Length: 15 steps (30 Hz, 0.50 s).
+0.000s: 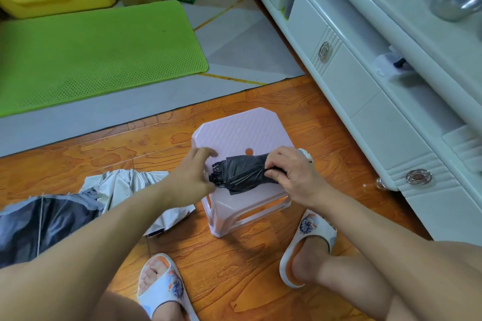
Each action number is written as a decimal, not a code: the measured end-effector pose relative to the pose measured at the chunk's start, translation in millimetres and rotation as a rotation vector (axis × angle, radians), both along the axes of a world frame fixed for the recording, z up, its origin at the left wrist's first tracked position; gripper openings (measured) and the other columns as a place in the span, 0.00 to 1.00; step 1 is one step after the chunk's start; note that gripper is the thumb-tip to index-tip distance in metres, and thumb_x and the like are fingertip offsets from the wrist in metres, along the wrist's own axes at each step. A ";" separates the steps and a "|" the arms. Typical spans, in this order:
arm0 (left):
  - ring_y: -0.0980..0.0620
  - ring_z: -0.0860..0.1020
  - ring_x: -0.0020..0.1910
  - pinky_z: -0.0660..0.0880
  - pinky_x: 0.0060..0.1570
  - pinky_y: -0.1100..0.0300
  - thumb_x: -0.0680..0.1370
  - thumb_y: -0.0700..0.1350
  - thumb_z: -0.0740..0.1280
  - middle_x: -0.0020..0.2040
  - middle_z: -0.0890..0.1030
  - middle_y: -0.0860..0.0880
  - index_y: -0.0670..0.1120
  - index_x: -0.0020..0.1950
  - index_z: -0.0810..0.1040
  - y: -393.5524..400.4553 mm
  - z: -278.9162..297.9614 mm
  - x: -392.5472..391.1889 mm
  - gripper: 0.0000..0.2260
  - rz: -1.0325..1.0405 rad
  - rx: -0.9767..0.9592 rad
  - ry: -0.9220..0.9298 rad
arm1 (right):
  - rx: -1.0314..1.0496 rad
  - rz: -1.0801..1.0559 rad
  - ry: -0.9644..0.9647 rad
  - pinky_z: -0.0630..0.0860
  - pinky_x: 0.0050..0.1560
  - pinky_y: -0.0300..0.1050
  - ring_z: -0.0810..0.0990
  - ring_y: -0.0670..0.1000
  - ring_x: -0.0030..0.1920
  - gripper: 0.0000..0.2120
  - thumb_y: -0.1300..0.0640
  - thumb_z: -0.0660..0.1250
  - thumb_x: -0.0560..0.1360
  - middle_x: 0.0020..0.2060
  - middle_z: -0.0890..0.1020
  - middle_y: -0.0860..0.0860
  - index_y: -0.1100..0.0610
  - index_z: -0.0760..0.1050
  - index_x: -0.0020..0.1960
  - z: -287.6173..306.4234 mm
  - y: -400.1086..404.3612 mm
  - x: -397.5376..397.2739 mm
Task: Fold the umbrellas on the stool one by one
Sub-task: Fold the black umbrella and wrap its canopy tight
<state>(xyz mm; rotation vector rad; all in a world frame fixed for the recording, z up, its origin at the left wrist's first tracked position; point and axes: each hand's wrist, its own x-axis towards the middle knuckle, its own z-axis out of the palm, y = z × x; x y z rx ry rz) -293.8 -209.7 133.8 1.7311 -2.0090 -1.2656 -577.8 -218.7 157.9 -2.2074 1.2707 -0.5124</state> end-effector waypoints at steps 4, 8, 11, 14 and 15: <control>0.49 0.60 0.76 0.61 0.74 0.44 0.73 0.66 0.58 0.76 0.64 0.53 0.60 0.80 0.61 -2.2 20.8 -24.6 0.35 -0.158 -0.196 -0.107 | -0.015 0.024 0.027 0.67 0.50 0.40 0.72 0.47 0.46 0.04 0.57 0.68 0.76 0.42 0.77 0.47 0.57 0.78 0.46 0.2 2.1 2.2; 0.44 0.70 0.70 0.70 0.67 0.43 0.78 0.66 0.54 0.74 0.72 0.51 0.61 0.79 0.65 1.0 0.0 -58.2 0.29 -0.252 -0.331 -0.167 | -0.009 0.037 0.025 0.67 0.49 0.40 0.71 0.48 0.45 0.03 0.57 0.69 0.76 0.40 0.77 0.47 0.57 0.77 0.45 1.8 2.2 4.8; 0.46 0.71 0.67 0.73 0.62 0.46 0.76 0.69 0.60 0.69 0.74 0.52 0.64 0.79 0.60 -6.2 -8.0 -62.9 0.32 -0.108 -0.229 -0.175 | 0.002 0.049 0.006 0.67 0.48 0.41 0.71 0.47 0.44 0.04 0.57 0.70 0.76 0.39 0.77 0.46 0.56 0.77 0.43 1.7 4.9 3.2; 0.46 0.71 0.63 0.72 0.57 0.49 0.76 0.70 0.62 0.64 0.75 0.51 0.62 0.80 0.59 -5.8 -6.5 -71.2 0.34 -0.100 -0.213 -0.310 | -0.016 0.073 -0.010 0.69 0.48 0.43 0.71 0.47 0.44 0.05 0.58 0.71 0.76 0.38 0.77 0.46 0.55 0.77 0.42 2.4 9.9 -1.2; 0.45 0.70 0.62 0.71 0.56 0.49 0.77 0.69 0.63 0.63 0.75 0.50 0.61 0.80 0.60 -4.6 -5.5 -74.8 0.33 -0.100 -0.222 -0.339 | -0.043 0.091 -0.005 0.70 0.49 0.45 0.71 0.48 0.44 0.05 0.59 0.71 0.76 0.38 0.76 0.46 0.55 0.77 0.42 3.7 13.1 -1.5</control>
